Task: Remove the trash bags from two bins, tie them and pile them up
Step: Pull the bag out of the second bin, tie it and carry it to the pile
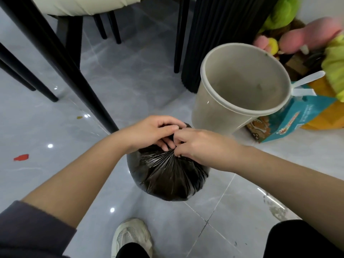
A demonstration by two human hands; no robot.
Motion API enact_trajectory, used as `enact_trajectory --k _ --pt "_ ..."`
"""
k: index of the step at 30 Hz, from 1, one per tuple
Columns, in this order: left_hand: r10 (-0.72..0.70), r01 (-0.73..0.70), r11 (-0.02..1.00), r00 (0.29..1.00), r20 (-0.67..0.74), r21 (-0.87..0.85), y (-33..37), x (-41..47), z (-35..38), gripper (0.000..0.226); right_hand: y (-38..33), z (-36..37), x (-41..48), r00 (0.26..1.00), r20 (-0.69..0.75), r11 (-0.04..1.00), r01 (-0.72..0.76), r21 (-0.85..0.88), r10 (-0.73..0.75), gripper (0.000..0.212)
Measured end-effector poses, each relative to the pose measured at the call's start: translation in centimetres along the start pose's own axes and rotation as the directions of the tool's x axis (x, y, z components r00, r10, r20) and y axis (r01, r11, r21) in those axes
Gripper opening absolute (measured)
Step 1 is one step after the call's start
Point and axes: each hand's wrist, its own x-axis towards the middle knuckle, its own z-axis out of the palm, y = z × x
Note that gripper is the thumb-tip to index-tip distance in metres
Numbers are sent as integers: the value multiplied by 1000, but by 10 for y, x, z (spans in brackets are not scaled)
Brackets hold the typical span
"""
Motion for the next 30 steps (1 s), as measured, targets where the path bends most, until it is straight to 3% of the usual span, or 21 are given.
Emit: enact_trajectory --k 2,5,11,14,16,20,22,24,27,30 --pt "2 -3 1000 999 -33 -22 -1 0 0 24 2 1 -1 1000 -20 1000 11 7 -10 24" --pt "6 -8 999 998 -58 -36 -1 -2 -1 20 7 4 -2 995 -90 996 33 -85 -41 10" --pt "-15 -8 994 979 -206 -108 -3 -2 3 10 10 3 0 980 -195 998 59 36 -51 16" --pt "-64 -13 968 953 -296 -251 -7 0 3 9 11 6 1 956 -268 967 -49 251 118 13" --pt "-88 -22 950 937 -337 -311 -8 -1 3 10 9 6 2 910 -297 883 -132 450 288 11" --pt "-117 -28 931 922 -370 -363 -8 -4 8 14 3 7 5 832 -184 684 -283 672 524 14" --pt "-138 -24 919 916 -377 -394 -5 -4 11 15 1 9 7 788 -180 636 -315 705 589 15" --pt "-198 -7 878 905 -376 -478 -1 -4 13 10 -1 11 9 763 -234 667 -320 673 602 14" --pt "-332 37 769 877 -348 -638 8 -5 12 11 -2 13 12 767 -386 804 -270 530 512 12" --pt "-384 50 719 860 -336 -693 14 -6 10 12 -1 12 15 758 -451 848 -250 467 471 11"
